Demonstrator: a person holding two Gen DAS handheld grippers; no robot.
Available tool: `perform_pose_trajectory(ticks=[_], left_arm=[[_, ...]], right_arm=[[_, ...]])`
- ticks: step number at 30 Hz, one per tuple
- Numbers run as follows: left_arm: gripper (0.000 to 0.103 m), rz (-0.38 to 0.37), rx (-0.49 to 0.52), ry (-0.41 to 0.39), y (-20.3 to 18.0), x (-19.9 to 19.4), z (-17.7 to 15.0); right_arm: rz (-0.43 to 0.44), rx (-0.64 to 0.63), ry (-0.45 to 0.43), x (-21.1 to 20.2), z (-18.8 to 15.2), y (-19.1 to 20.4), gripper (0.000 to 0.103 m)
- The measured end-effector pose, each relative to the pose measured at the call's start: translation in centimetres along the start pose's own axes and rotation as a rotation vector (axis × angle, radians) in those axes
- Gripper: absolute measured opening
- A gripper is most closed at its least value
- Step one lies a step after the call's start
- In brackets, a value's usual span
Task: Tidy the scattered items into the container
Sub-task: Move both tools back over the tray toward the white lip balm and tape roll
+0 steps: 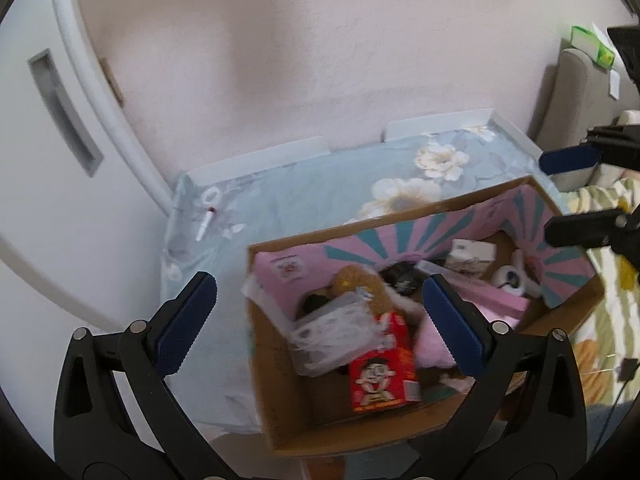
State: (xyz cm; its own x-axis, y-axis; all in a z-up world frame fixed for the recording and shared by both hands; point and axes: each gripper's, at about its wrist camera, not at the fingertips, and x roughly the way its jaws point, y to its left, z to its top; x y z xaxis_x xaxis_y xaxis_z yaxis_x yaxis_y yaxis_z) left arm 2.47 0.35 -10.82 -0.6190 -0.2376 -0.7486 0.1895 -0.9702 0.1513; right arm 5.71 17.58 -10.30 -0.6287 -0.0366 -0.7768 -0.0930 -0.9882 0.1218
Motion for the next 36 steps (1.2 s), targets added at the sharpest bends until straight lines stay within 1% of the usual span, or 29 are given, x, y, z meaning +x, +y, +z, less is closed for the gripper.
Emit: perform_pose_trajectory(ticks=[2,6,10,15,17,20,25,31,33,36], left_arm=[[0.103,0.012,-0.013,0.003,0.8,0.2,0.0],[0.103,-0.001,-0.073,0.009,3.2,0.4,0.3],[0.103,0.009,-0.115,-0.011,5.4,0.4,1.2],[0.103,0.052,-0.129,-0.035,8.1,1.1,2.6],[0.103,0.063,-0.111,-0.054,8.9,1.5,3.0],[0.103,0.081,-0.076,-0.074,9.6,2.2,3.5],[0.103,0.104,-0.027,-0.06,10.6,4.8,4.4],[0.103,0.122,0.041,-0.031,11.6,8.5,5.4],[0.103,0.133,0.072,-0.024,11.7,10.1,5.5],[0.102,0.155,0.137,0.003,11.7,13.1,5.5]], right_arm=[[0.004,0.002,-0.002,0.2,0.5,0.0,0.074],[0.016,0.002,-0.004,0.7,1.5,0.2,0.074],[0.028,0.001,-0.007,1.6,2.9,0.4,0.074],[0.058,0.006,-0.015,2.6,5.2,0.7,0.074],[0.076,0.012,-0.017,3.1,6.4,0.8,0.074],[0.075,0.024,-0.013,4.1,8.3,0.7,0.074],[0.104,0.045,-0.011,6.4,11.6,0.5,0.074],[0.138,0.077,0.05,11.1,15.3,-0.1,0.074],[0.137,0.059,0.077,13.0,16.4,-0.1,0.074],[0.114,0.002,0.12,16.1,18.0,0.4,0.074]])
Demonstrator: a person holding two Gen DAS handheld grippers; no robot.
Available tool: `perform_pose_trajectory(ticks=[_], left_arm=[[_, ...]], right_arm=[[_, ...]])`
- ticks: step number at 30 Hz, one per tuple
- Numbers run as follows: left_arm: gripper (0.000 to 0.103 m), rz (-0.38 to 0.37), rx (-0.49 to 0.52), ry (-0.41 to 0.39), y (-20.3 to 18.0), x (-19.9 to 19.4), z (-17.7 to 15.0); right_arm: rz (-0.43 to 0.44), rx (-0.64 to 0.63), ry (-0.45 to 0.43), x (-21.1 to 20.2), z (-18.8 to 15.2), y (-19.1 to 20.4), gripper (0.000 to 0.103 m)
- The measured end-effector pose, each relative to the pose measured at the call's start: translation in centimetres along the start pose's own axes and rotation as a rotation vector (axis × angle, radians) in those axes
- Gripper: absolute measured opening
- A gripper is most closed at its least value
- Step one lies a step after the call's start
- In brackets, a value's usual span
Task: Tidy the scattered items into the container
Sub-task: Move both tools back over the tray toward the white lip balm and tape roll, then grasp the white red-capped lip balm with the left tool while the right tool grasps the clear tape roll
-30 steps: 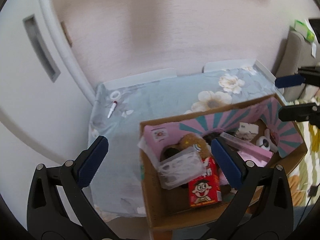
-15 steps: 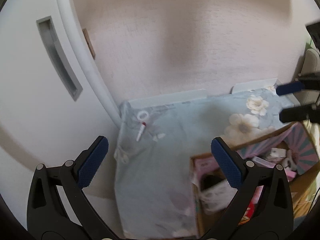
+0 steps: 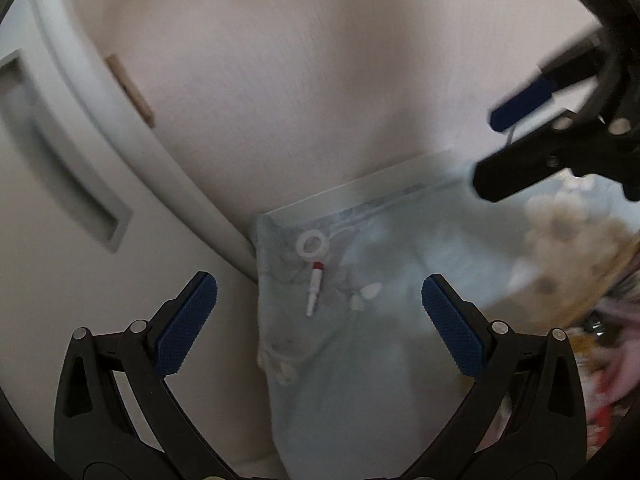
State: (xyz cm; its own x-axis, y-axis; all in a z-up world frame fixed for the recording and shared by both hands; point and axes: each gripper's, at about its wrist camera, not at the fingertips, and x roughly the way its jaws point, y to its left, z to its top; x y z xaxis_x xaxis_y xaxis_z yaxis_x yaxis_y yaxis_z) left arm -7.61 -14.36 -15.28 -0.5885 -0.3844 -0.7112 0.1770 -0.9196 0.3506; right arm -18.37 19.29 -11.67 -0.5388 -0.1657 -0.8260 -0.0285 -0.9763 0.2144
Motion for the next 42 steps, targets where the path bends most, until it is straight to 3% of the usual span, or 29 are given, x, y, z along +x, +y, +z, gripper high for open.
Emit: perform_pose_trajectory(ticks=[7,11,17,20,26,35,39,42], left_arm=[[0.1,-0.071,0.055,0.049,-0.6,5.1,-0.6],[0.096,-0.128,0.03,0.089,-0.1,7.8,-0.9],[0.08,-0.217,-0.086,0.16,1.4,11.2,-1.9],[0.079,-0.235,-0.133,0.179,2.0,12.3,-2.5],[0.079,-0.25,-0.187,0.129,2.6,12.4,-2.8],[0.074,-0.272,-0.174,0.09,2.7,13.0,-2.6],[0.052,-0.29,-0.196,0.074,3.3,13.2,-2.5],[0.041,-0.268,-0.204,0.065,3.7,13.2,-2.8]], right_arm=[[-0.007,-0.191,0.083,6.8,3.9,0.9,0.073],[0.028,-0.258,0.148,10.6,5.8,0.6,0.058],[0.052,-0.335,0.214,15.0,7.8,0.9,0.042],[0.078,-0.357,0.24,16.7,8.4,1.0,0.038],[0.061,-0.426,0.274,19.4,8.6,2.0,0.038],[0.045,-0.46,0.291,21.4,8.3,2.9,0.038],[0.049,-0.461,0.296,21.4,8.6,2.3,0.038],[0.034,-0.503,0.295,21.5,8.5,2.5,0.033]])
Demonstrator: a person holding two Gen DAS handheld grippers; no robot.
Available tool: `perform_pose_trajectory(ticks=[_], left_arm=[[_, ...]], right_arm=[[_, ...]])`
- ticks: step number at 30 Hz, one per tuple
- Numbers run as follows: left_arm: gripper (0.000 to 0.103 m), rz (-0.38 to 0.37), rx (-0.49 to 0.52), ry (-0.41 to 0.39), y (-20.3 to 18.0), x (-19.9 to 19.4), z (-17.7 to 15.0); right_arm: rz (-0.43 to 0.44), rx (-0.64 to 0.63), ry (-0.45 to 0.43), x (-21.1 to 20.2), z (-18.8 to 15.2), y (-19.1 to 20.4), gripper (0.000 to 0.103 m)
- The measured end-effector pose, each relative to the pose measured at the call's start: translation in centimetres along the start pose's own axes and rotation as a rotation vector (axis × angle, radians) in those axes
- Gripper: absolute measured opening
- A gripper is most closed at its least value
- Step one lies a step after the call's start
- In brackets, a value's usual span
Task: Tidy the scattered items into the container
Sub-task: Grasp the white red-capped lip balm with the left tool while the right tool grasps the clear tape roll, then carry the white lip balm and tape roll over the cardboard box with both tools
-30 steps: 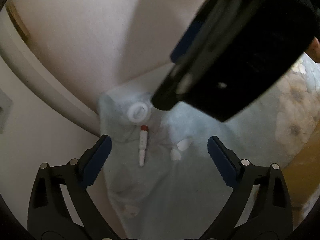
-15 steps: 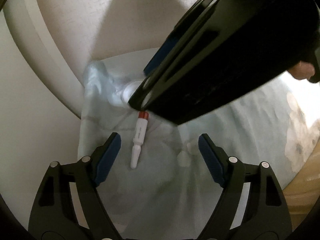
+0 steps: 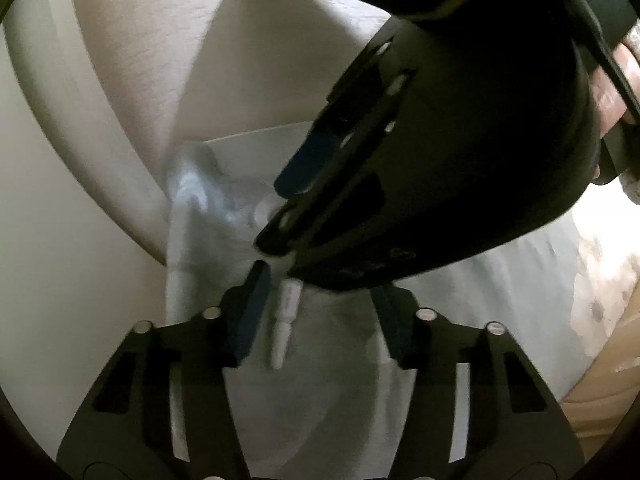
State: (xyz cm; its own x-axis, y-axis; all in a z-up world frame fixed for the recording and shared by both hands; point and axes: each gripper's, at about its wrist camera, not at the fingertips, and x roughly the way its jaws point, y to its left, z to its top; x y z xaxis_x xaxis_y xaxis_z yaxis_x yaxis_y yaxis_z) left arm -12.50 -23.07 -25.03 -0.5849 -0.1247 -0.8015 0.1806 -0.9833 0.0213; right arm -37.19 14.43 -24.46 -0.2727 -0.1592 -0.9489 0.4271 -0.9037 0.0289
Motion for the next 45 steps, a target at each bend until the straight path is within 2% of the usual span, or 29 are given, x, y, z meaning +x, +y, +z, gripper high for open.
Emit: perform_pose_trajectory(ticks=[4,7,13,26,36,41,43,45], left_arm=[[0.022,0.052,0.003,-0.009,0.4,0.0,-0.2],[0.015,0.09,0.013,-0.018,0.4,0.1,-0.4],[0.013,0.172,0.089,-0.017,-0.6,0.5,-0.9],[0.01,0.154,0.041,-0.013,-0.4,-0.5,-0.7],[0.01,0.129,0.012,-0.044,-1.4,-4.9,1.7],[0.01,0.141,0.004,-0.073,-2.1,-8.6,2.6],[0.01,0.144,0.005,-0.086,-1.5,-8.9,5.0],[0.01,0.151,0.014,-0.102,-2.3,-10.5,5.5]], right_arm=[[-0.019,-0.025,-0.006,-0.1,-0.3,0.2,0.03],[-0.023,-0.007,-0.025,-0.7,-0.9,-0.1,0.03],[-0.007,0.053,-0.062,-2.6,-2.6,-1.0,0.03],[-0.011,0.102,-0.113,-5.2,-4.8,-1.3,0.03],[-0.034,0.124,-0.154,-9.1,-6.0,-1.0,0.03],[-0.061,0.141,-0.192,-13.0,-7.7,-0.3,0.03],[-0.074,0.149,-0.207,-14.7,-8.6,0.1,0.03],[-0.094,0.157,-0.221,-16.7,-9.8,0.7,0.03]])
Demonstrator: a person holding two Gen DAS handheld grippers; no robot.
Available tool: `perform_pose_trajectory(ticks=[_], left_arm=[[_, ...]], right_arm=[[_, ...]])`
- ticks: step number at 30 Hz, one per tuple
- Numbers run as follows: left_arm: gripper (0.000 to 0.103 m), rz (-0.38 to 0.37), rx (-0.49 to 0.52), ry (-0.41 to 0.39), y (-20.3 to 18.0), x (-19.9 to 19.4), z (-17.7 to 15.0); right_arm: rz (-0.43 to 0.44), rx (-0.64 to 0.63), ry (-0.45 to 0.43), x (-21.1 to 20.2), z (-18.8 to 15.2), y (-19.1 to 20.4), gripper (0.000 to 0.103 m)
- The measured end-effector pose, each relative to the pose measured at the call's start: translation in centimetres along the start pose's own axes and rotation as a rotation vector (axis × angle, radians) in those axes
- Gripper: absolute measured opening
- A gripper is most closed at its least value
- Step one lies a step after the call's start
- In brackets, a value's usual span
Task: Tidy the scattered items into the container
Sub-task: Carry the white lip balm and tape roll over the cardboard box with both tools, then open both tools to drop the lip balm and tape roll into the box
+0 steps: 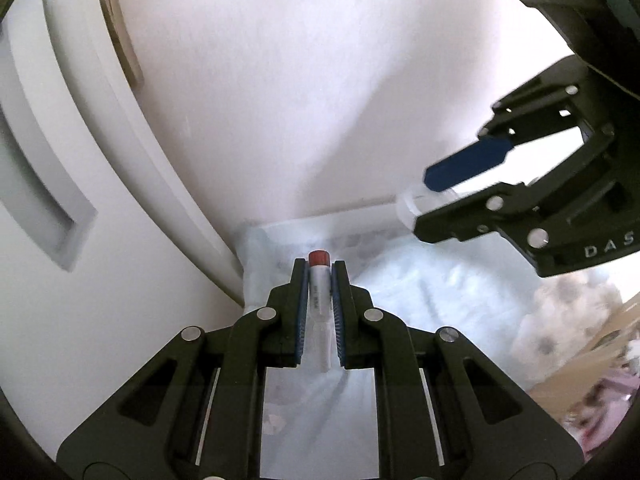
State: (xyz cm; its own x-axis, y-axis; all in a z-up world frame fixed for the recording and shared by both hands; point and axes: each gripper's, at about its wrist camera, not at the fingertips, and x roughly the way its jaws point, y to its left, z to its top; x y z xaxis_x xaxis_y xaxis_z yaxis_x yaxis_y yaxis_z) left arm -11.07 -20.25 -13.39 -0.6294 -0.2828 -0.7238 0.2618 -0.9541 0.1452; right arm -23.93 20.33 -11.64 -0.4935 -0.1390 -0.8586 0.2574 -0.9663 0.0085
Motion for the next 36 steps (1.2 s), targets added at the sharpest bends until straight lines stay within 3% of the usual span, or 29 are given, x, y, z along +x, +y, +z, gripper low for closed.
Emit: perform_pose_trajectory(ticks=[3,10,12,14,17,19,22,29,36], left_arm=[[0.01,0.009,0.019,-0.031,-1.3,-3.0,0.8],[0.01,-0.013,0.051,-0.078,-7.0,-9.9,0.7],[0.01,-0.018,0.062,-0.082,-8.8,-12.4,1.1],[0.01,-0.024,0.077,-0.08,-10.0,-13.8,0.8],[0.01,-0.029,0.103,-0.076,-11.6,-15.1,-0.6],[0.01,-0.027,0.117,-0.063,-12.4,-18.6,-1.7],[0.01,-0.039,0.124,-0.031,-14.4,-16.4,-3.8],[0.01,-0.063,0.129,0.071,-18.8,-16.4,-8.4],[0.011,-0.06,0.112,0.132,-19.7,-15.2,-11.0]], right_arm=[[-0.025,0.005,-0.03,-3.5,-1.2,0.6,0.03],[-0.069,0.014,-0.097,-11.3,-5.9,6.9,0.03],[-0.075,0.022,-0.113,-13.7,-8.2,7.6,0.03],[-0.082,0.03,-0.123,-15.1,-12.0,5.1,0.03],[-0.087,0.031,-0.136,-18.4,-16.1,6.8,0.03],[-0.08,0.041,-0.137,-20.1,-18.8,7.8,0.03],[-0.074,0.064,-0.13,-18.9,-21.2,9.7,0.03],[-0.026,0.168,-0.108,-19.1,-27.3,10.9,0.03],[-0.007,0.216,-0.087,-16.1,-28.6,11.0,0.03]])
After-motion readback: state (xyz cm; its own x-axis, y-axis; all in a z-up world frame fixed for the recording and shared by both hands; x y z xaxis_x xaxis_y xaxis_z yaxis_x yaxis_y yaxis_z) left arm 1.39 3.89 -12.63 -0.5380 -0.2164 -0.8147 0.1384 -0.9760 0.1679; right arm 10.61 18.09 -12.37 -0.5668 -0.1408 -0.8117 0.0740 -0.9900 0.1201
